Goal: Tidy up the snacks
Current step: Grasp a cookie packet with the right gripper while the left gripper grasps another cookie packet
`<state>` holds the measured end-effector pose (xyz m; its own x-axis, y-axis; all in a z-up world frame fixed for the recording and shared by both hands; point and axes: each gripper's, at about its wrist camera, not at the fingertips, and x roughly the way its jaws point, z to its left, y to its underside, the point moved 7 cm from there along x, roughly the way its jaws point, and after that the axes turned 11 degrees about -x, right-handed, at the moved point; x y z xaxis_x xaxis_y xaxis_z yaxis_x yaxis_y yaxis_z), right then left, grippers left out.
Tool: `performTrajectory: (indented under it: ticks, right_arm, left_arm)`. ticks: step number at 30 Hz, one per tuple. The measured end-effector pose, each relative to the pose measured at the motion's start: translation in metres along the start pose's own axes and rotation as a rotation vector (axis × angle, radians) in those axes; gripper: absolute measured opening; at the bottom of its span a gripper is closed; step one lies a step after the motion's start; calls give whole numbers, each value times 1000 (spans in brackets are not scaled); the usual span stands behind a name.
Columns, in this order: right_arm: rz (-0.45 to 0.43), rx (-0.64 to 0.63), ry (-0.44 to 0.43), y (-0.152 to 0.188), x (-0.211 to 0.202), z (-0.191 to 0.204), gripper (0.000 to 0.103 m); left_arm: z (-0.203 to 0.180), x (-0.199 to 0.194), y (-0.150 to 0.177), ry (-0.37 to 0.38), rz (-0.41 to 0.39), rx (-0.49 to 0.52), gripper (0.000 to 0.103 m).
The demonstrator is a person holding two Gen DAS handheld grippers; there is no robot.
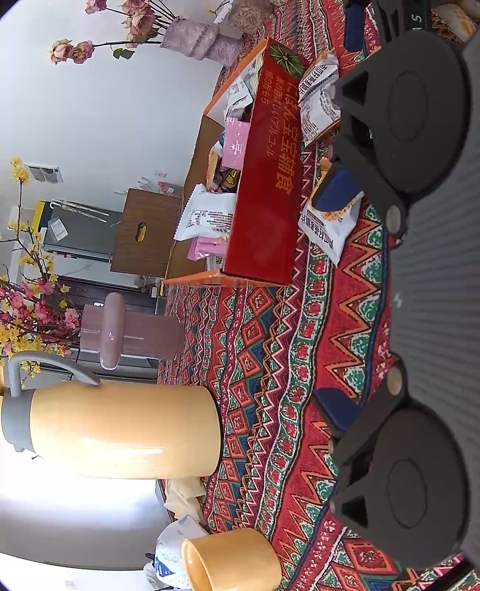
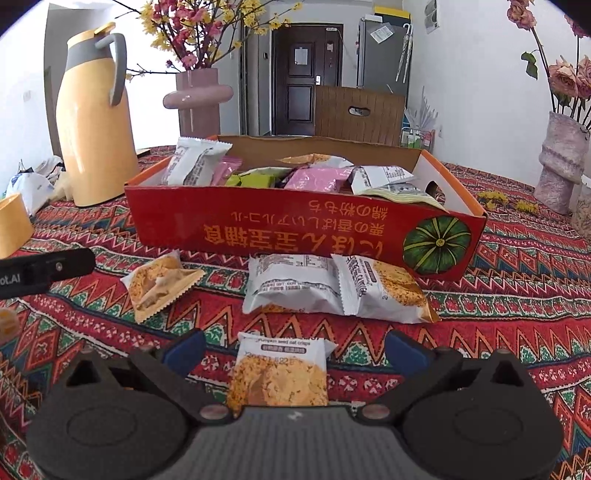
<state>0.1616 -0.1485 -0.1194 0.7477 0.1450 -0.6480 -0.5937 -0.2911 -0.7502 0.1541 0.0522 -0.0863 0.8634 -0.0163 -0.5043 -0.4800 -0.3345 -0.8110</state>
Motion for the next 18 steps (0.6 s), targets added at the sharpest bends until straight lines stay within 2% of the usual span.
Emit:
performTrajectory:
  ticks: [1, 3, 6, 8, 9, 18]
  right_arm:
    - [7, 3, 0, 2, 0, -1, 101]
    - [22, 7, -11, 5, 1, -1, 83]
    - [12, 10, -16, 6, -4, -1, 73]
    - [5, 7, -21, 6, -6, -1, 53]
    - [2, 6, -25, 5, -8, 0, 46]
    - [-56, 33, -31, 4, -19, -6, 44]
  left_arm:
    - [0, 0, 0, 1, 0, 0, 103]
    - [0, 0, 0, 0, 1, -1, 103]
    - [0, 0, 0, -1, 3, -1, 103]
    - [0, 1, 1, -3, 4, -1, 103]
    - [0, 1, 1, -4, 5, -1, 103]
    - [1, 3, 1, -21, 11, 2, 103]
